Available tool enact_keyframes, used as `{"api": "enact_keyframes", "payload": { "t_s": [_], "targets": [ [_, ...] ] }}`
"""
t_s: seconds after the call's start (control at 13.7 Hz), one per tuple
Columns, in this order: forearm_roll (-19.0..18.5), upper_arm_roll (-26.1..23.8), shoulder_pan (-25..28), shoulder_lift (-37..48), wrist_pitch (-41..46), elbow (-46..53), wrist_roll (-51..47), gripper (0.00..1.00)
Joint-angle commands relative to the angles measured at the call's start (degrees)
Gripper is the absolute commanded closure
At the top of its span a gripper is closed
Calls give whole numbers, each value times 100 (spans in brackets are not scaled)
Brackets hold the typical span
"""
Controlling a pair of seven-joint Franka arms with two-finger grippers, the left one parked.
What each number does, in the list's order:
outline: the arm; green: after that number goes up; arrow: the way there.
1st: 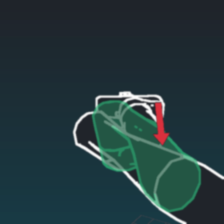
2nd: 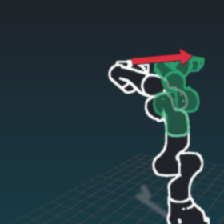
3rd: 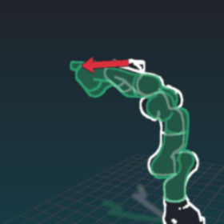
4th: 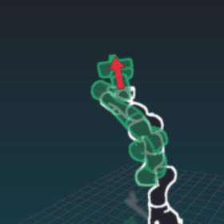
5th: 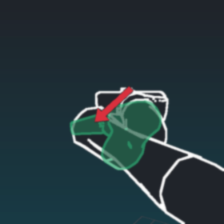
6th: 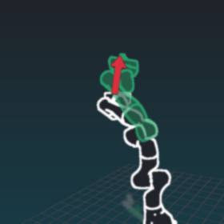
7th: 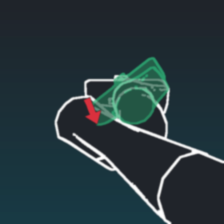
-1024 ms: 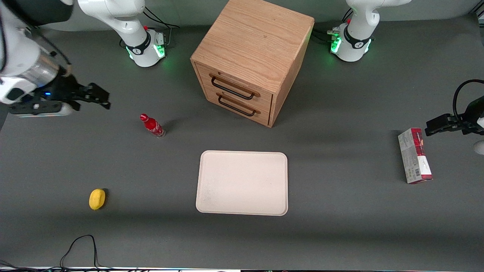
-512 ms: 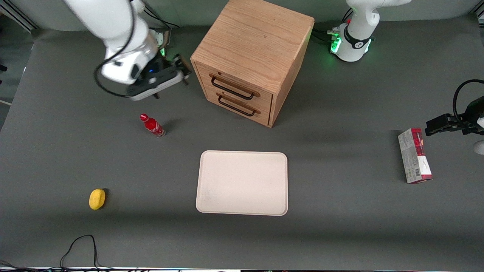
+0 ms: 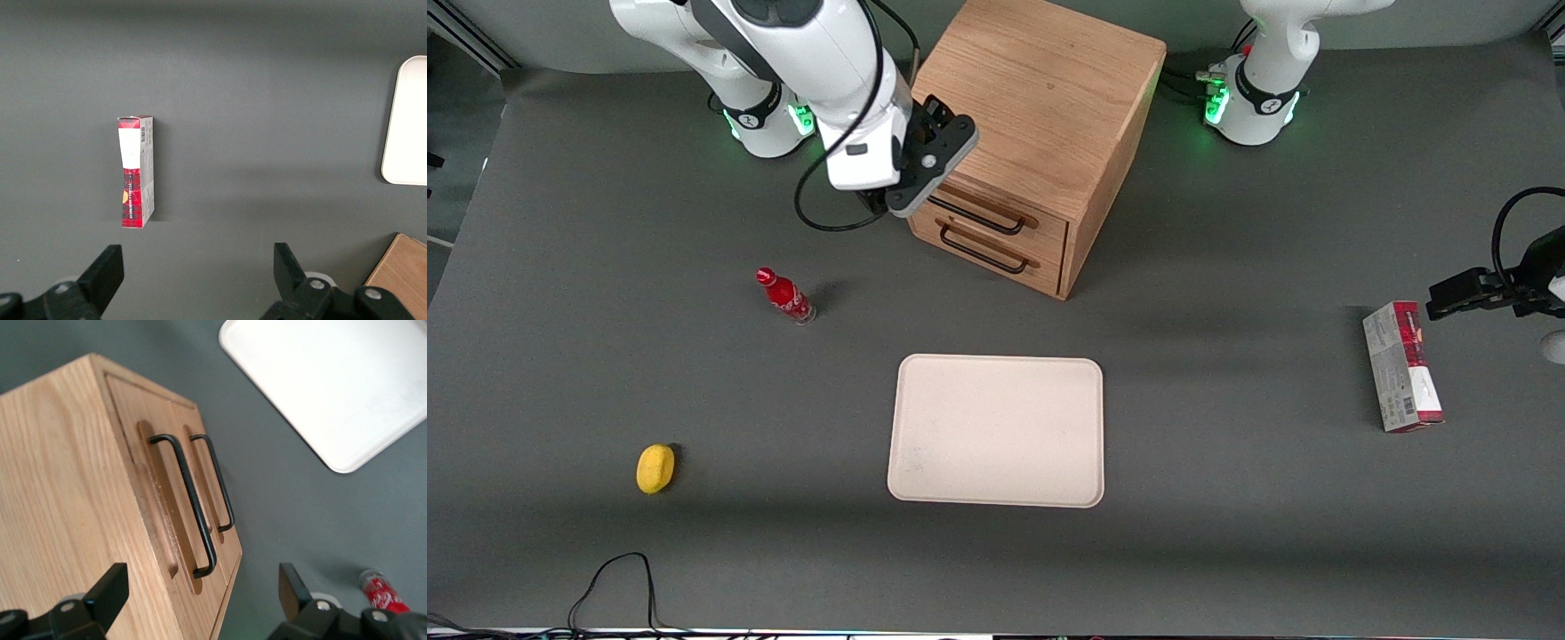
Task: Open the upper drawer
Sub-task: 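Hook the right gripper onto the upper drawer's black bar handle, then pull the handle with the right gripper, sliding the drawer outward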
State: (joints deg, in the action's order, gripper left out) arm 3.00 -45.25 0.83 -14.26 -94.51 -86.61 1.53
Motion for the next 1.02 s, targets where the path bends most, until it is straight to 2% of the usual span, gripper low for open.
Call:
{"api": "enact_keyframes", "payload": {
  "t_s": [0.0,0.22,0.37,0.66,0.95],
  "targets": [
    [87,-54,40,-366,-469,-223,374,0],
    [87,-54,41,-419,-1130,-786,620,0],
    [26,-28,32,-559,-1166,-849,927,0],
    [-18,-19,32,-613,-1578,-1200,937,0],
    [-282,-19,41,-683,-1895,-1402,937,0]
  ]
}}
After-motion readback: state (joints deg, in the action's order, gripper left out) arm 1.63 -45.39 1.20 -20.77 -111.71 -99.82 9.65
